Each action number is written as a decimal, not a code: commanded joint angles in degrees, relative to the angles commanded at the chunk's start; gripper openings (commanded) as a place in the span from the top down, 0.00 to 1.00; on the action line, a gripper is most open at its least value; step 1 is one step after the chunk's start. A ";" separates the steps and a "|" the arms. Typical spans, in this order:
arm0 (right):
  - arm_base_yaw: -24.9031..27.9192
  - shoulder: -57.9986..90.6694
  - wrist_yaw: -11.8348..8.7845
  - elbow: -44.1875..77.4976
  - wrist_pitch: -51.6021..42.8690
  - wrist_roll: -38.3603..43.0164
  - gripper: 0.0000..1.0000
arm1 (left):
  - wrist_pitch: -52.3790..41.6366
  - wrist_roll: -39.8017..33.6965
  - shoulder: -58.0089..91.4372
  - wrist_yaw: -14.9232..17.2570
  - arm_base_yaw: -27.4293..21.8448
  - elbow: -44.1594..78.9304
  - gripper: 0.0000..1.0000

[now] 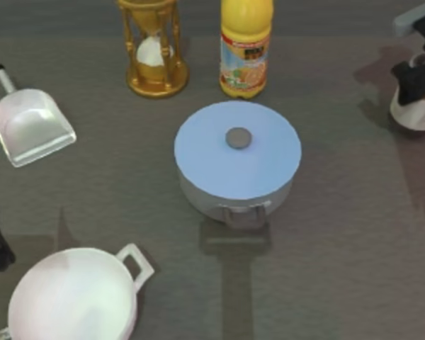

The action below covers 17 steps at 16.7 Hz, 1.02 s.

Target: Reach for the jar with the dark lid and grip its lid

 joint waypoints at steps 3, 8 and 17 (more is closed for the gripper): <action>0.11 -8.96 -0.13 -8.91 0.13 -0.02 1.00 | 0.00 0.00 0.00 0.00 0.00 0.00 0.00; 0.33 -24.10 -0.27 -24.27 0.07 -0.22 1.00 | 0.00 0.00 0.00 0.00 0.00 0.00 0.00; 0.99 -26.97 0.11 -27.61 0.63 1.85 1.00 | 0.00 0.00 0.00 0.00 0.00 0.00 0.00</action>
